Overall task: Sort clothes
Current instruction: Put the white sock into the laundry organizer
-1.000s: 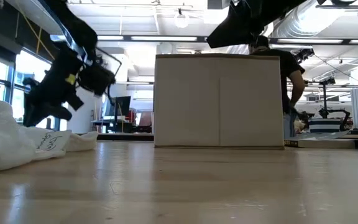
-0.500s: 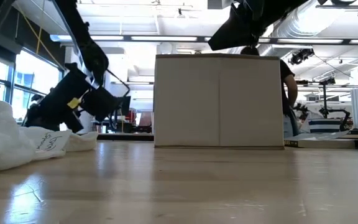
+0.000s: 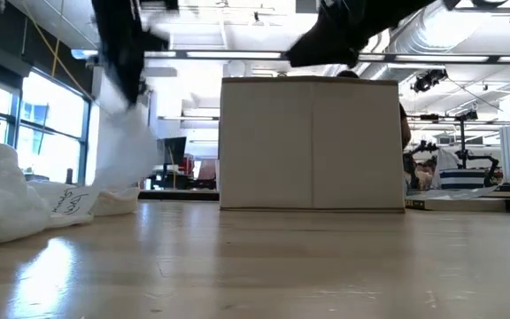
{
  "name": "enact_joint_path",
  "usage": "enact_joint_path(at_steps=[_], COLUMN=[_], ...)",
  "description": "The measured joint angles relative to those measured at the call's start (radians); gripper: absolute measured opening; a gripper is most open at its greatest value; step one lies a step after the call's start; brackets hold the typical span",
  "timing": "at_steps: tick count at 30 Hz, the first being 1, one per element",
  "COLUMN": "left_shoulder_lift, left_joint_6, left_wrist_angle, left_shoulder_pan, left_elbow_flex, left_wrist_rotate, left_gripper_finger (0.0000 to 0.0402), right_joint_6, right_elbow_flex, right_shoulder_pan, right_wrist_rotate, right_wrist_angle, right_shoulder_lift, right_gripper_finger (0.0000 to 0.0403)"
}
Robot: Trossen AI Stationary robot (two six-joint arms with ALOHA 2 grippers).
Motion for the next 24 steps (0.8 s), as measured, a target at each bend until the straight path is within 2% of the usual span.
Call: enact_joint_path(at_steps=[5,8,11,17,20,24], left_shoulder_lift=[-0.168,-0.246,-0.282,-0.265,-0.238,-0.21], left_joint_6=[-0.001,0.0,0.013,0.095,0.134,0.165], left_wrist_angle=[0.142,0.286,0.417,0.654,0.736,0.797], left_shoulder_pan=[-0.126,-0.203,-0.282,-0.401,-0.438,-0.472], left_elbow_flex=[0.072,0.075,0.075,0.075,0.075,0.075], left_wrist_rotate=[-0.003,0.023,0.029,0.032,0.044,0.068], left_gripper_finger=[0.0001,0.0,0.0,0.0,0.0,0.0], right_joint_6=[-0.052,-0.078,-0.192,-0.335,-0.385,-0.417], right_elbow_flex=[0.0,0.0,0.008,0.137,0.209,0.291], right_shoulder_pan=[0.0,0.0,0.0,0.017,0.032,0.053], right_wrist_rotate=[-0.111,-0.123,-0.136,-0.158,-0.191,-0.18], right_wrist_angle=[0.214,0.374,0.497,0.491,0.471,0.47], right_shoulder_lift=[0.096,0.165,0.216,0.275,0.308,0.34], right_gripper_finger=[0.0117,0.0117,0.0117,0.0145,0.0178,0.023])
